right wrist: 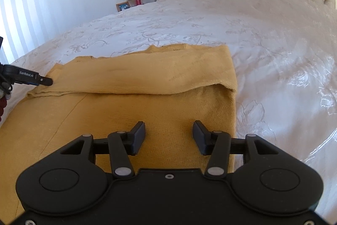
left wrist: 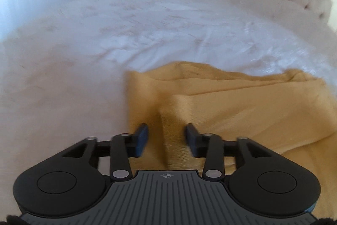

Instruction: Fold small clothes

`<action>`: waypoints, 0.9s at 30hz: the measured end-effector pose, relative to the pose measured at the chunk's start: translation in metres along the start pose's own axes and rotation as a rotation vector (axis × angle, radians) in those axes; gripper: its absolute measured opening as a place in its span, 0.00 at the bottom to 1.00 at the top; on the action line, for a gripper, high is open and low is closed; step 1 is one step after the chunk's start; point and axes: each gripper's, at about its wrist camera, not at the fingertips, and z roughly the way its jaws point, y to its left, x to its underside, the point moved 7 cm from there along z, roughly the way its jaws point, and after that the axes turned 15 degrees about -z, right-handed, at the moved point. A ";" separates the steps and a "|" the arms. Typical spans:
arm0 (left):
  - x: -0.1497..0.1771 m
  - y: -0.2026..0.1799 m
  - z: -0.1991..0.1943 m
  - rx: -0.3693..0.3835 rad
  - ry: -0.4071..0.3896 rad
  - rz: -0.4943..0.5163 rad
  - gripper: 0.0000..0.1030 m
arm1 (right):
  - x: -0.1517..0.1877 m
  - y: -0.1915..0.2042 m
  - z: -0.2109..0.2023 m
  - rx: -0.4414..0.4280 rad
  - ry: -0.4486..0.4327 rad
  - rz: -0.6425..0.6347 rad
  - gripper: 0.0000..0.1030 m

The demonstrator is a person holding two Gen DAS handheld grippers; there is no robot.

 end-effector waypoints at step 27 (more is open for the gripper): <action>0.008 -0.062 -0.036 0.113 -0.180 0.201 0.44 | 0.001 0.000 0.001 0.000 -0.001 -0.001 0.57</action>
